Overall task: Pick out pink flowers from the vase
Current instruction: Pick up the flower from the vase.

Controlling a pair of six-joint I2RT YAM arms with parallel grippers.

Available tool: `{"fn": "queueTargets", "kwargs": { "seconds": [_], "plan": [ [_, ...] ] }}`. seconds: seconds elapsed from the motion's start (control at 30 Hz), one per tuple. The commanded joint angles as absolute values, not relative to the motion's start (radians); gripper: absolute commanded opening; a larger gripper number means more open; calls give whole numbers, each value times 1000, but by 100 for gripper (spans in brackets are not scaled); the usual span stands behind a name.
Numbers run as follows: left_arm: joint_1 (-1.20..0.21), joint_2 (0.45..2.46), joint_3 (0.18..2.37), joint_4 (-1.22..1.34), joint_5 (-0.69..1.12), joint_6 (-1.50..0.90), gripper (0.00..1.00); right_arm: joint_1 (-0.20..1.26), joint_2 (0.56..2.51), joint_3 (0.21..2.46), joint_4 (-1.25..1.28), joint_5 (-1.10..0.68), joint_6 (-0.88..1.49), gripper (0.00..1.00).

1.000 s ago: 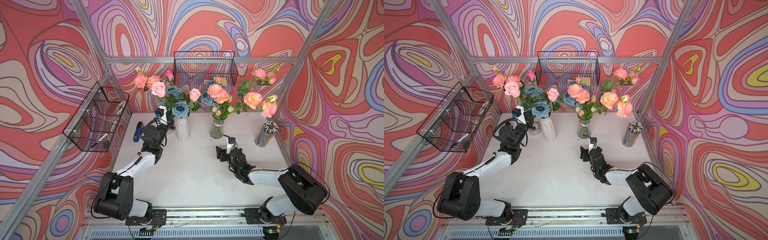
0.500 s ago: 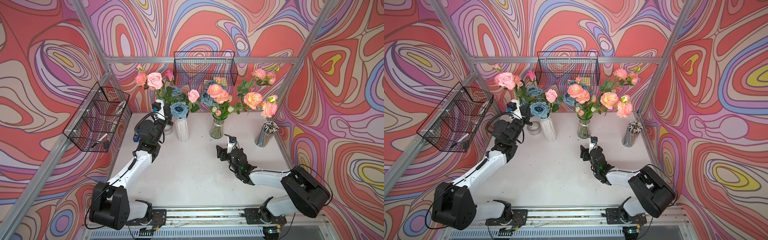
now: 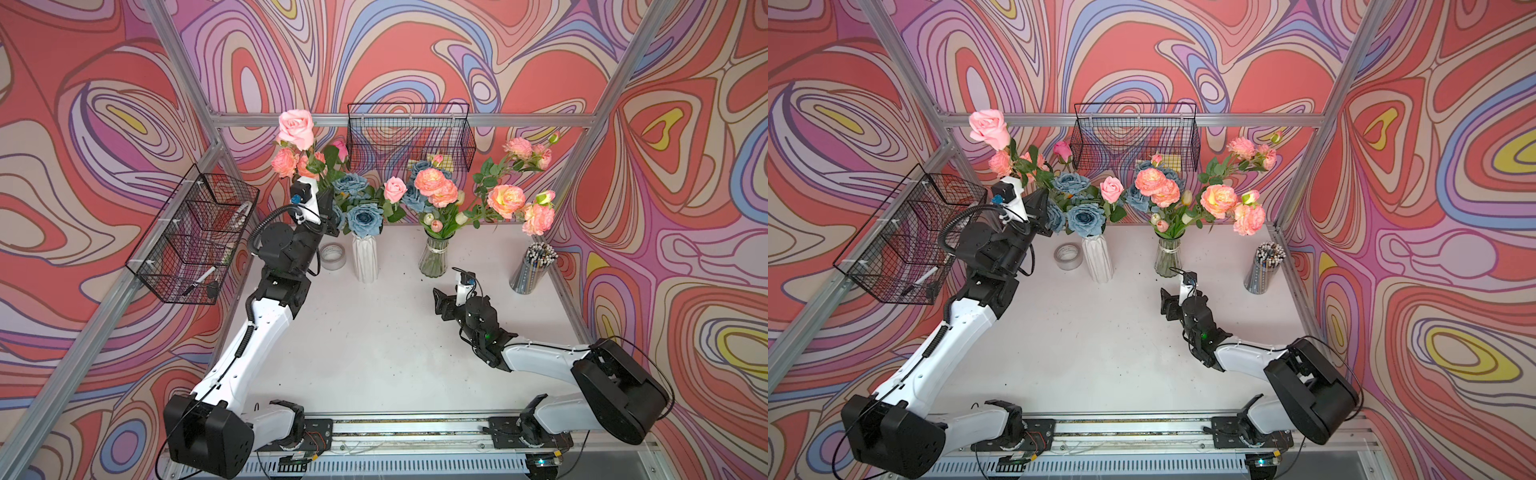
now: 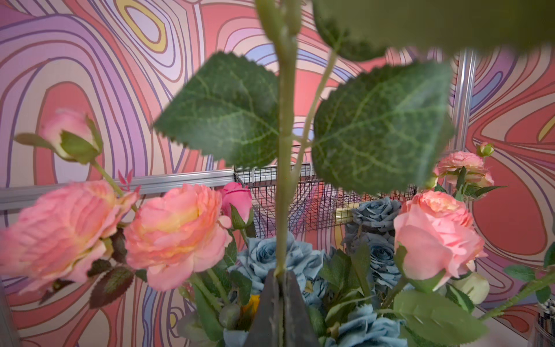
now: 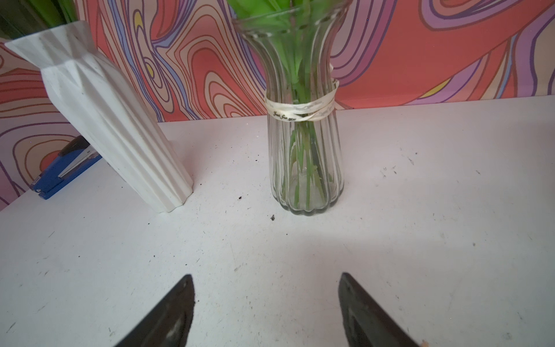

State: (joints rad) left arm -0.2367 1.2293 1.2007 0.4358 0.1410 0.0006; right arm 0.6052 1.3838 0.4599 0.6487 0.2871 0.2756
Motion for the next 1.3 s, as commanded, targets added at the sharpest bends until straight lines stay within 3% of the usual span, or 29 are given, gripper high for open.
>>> {"fn": "queueTargets", "kwargs": {
  "seconds": [0.0, 0.33, 0.57, 0.77, 1.1, 1.27],
  "plan": [
    [-241, 1188, 1303, 273, 164, 35, 3, 606, 1348, 481, 611, 263, 278, 77],
    [-239, 1104, 1490, -32, 206, 38, 1, 606, 1205, 583, 431, 86, 256, 80],
    [-238, 1088, 1633, -295, 460, 5, 0, 606, 1147, 709, 358, -219, 259, 81],
    [-238, 1068, 1619, -357, 691, -29, 0, 610, 1143, 809, 358, -434, 286, 81],
    [-239, 1111, 1465, -127, 1023, -291, 0, 629, 1224, 962, 332, -623, 287, 80],
    [-239, 1113, 1365, -54, 1031, -332, 0, 631, 1268, 1035, 335, -703, 295, 78]
  ]
}}
